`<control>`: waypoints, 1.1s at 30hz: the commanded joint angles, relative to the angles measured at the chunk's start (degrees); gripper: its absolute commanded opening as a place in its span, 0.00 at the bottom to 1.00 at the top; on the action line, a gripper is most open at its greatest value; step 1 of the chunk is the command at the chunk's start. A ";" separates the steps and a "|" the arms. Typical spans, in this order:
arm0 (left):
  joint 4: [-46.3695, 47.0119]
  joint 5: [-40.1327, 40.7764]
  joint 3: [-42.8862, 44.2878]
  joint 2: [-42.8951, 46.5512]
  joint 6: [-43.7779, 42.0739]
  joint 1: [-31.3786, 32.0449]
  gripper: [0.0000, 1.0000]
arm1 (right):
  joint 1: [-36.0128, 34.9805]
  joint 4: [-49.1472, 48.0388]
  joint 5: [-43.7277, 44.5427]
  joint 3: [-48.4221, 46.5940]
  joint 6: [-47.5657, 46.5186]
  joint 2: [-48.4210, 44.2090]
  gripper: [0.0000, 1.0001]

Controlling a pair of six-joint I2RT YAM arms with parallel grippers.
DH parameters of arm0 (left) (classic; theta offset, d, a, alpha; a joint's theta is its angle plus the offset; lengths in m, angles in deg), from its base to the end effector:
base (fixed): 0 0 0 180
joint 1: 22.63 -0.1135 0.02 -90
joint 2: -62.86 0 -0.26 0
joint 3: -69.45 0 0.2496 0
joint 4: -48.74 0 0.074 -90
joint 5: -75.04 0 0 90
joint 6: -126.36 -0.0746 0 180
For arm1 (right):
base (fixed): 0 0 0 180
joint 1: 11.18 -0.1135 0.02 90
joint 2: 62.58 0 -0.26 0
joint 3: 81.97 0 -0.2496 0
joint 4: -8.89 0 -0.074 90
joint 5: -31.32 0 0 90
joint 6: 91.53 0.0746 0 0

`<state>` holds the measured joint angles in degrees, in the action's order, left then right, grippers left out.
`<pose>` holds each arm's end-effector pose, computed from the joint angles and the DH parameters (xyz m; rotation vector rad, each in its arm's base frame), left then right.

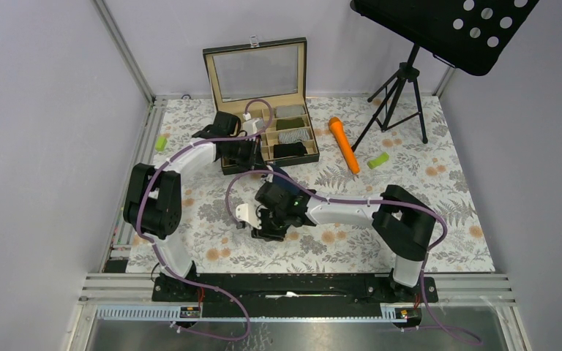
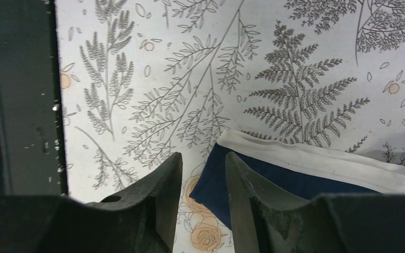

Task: Roll the underwear
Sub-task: Roll the underwear to the center of the board.

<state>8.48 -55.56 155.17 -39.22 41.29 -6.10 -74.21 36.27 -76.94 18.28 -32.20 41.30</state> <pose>0.3560 -0.1563 0.1883 0.5301 2.4666 -1.0513 0.1607 0.3674 0.1505 -1.9283 1.6145 0.6319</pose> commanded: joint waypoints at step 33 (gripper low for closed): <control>-12.35 -3.83 4.69 4.62 -8.95 -2.88 0.00 | 6.31 6.07 2.05 -13.84 9.38 -4.96 0.00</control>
<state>3.59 -57.27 153.77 -37.34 38.78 -7.39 -71.98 37.63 -68.11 10.32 -23.72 47.64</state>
